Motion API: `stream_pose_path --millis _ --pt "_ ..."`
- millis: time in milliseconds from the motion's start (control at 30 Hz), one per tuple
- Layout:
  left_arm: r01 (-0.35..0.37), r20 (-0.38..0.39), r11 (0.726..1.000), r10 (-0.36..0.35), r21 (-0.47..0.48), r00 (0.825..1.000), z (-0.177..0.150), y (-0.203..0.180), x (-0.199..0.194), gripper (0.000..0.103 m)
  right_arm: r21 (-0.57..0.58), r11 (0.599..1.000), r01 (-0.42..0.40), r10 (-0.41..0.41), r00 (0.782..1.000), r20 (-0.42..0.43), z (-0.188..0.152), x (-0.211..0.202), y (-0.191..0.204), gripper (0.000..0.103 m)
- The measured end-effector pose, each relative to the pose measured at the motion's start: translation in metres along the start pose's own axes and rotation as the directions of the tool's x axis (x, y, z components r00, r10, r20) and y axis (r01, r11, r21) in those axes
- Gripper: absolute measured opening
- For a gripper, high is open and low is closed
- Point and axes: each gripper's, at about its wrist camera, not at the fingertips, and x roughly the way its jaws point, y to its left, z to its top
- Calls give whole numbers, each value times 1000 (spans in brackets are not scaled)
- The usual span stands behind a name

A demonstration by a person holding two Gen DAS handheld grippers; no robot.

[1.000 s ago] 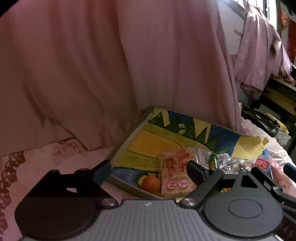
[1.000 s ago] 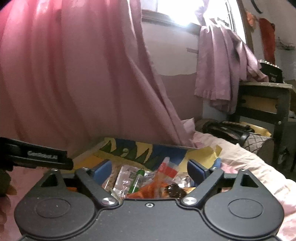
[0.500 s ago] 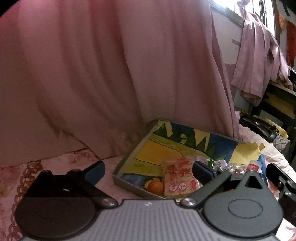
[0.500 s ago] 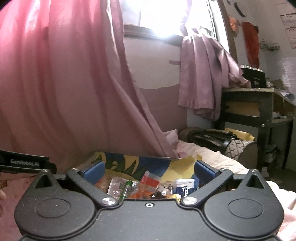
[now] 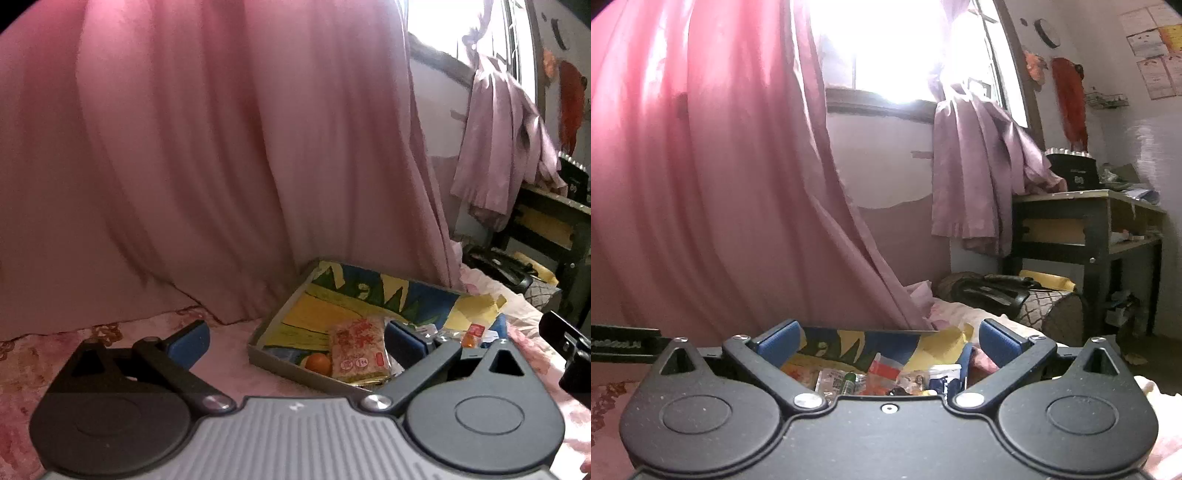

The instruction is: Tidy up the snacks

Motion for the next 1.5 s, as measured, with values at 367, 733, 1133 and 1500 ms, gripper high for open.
stream_pose_path --millis 367,733,1133,1500 --pt "2 52 998 1 -63 999 -24 28 -44 103 17 1000 -12 11 1000 18 -4 -42 9 102" --pt "9 76 998 -4 -66 997 -53 49 -89 103 -16 999 -46 46 999 20 -16 -89 25 102" --pt "40 104 999 -37 -30 994 -65 66 -130 103 2 1000 -11 11 1000 -6 -30 -145 30 102" --pt "74 45 996 -72 -40 996 -84 85 -153 103 39 998 42 -41 999 -30 -39 -183 37 102"
